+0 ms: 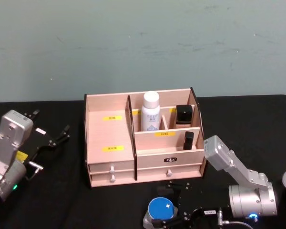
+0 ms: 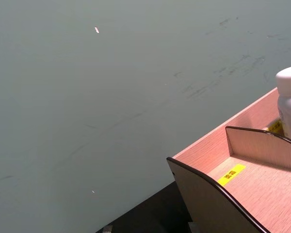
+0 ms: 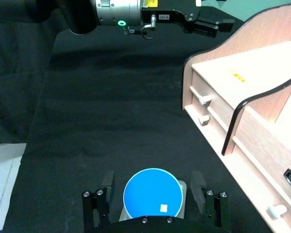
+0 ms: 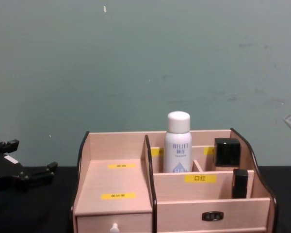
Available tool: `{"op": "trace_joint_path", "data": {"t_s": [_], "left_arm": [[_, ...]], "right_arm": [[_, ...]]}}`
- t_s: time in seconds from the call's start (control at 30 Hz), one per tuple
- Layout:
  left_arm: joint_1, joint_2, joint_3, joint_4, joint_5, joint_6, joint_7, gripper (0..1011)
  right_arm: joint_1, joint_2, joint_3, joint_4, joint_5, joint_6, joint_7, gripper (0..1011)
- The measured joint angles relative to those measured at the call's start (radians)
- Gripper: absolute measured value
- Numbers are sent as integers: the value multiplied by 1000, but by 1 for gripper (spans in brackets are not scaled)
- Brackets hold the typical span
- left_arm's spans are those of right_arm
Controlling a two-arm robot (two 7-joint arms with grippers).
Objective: Pick up the facial cleanser and watermelon frost from the table and place them into the tiered storage box.
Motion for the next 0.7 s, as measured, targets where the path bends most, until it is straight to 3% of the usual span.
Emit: {"op": "trace_joint_path", "data": {"t_s": [0.7], "left_arm": [[0, 0, 0, 0, 0, 0, 0, 1010]], "right_arm": [[-33, 8, 6, 6, 13, 4, -16, 1002]]}}
